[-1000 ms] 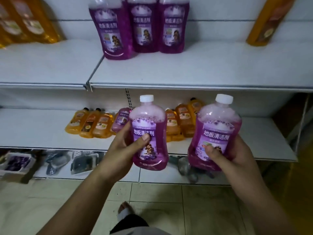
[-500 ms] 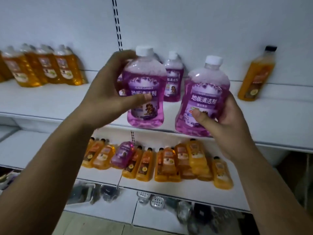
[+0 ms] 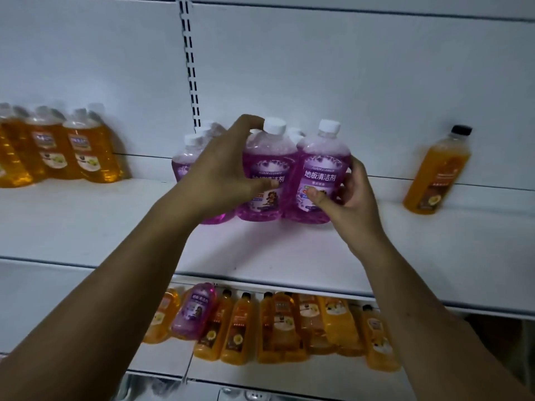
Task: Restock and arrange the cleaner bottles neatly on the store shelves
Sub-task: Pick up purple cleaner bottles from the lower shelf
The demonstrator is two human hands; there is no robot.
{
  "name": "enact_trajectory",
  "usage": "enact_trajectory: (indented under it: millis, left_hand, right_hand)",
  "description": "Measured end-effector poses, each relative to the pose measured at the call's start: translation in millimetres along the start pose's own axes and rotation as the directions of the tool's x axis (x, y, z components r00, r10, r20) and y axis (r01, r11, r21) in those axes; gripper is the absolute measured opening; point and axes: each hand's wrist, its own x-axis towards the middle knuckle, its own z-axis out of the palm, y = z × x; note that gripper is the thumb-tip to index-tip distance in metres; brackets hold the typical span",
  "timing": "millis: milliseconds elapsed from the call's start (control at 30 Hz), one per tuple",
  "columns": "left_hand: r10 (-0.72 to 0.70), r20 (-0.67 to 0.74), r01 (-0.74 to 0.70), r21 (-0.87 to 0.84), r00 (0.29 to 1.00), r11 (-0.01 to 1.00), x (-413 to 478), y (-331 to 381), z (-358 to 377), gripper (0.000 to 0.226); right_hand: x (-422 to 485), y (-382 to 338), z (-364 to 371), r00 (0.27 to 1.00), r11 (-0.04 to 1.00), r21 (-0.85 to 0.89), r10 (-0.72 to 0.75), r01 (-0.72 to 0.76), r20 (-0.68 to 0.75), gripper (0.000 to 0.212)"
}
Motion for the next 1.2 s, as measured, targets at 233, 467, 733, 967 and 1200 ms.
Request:
enact_trajectory:
  millis: [233, 467, 733, 967, 1200]
  left_hand:
    - [0.034, -0.006, -0.028, 0.418, 0.999, 0.908, 18.0, -13.1, 0.5, 0.084]
    - [0.036, 0.042, -0.054, 0.596, 0.998, 0.801, 24.6, -26.9, 3.1, 0.091]
    - [0.007, -0.017, 0.005, 0.644, 1.000, 0.765, 17.3, -40.4, -3.3, 0.097]
    - [0.017, -0.197, 0.089, 0.517, 0.980, 0.851, -11.6, -62.3, -7.7, 0.110]
    - [-0.334, -0.159, 0.307, -0.175, 0.929, 0.936, -42.2, -98.0, -2.6, 0.138]
  right_hand:
    - [3.2, 34.3, 5.0, 0.998, 0.997, -0.061, 0.052, -0.051, 0.019, 0.084]
    - [4.3, 44.4, 7.6, 0.996, 0.990, -0.113, 0.083, -0.081, 0.015, 0.085]
    - [3.0, 40.3, 16.2, 0.994, 0.984, -0.164, 0.077, -0.065, 0.073, 0.093]
    - [-0.8, 33.0, 23.2, 0.997, 0.954, -0.297, 0.054, -0.034, 0.061, 0.100]
    - [-6.3, 31.9, 18.6, 0.989, 0.954, -0.294, 0.087, -0.049, 0.116, 0.107]
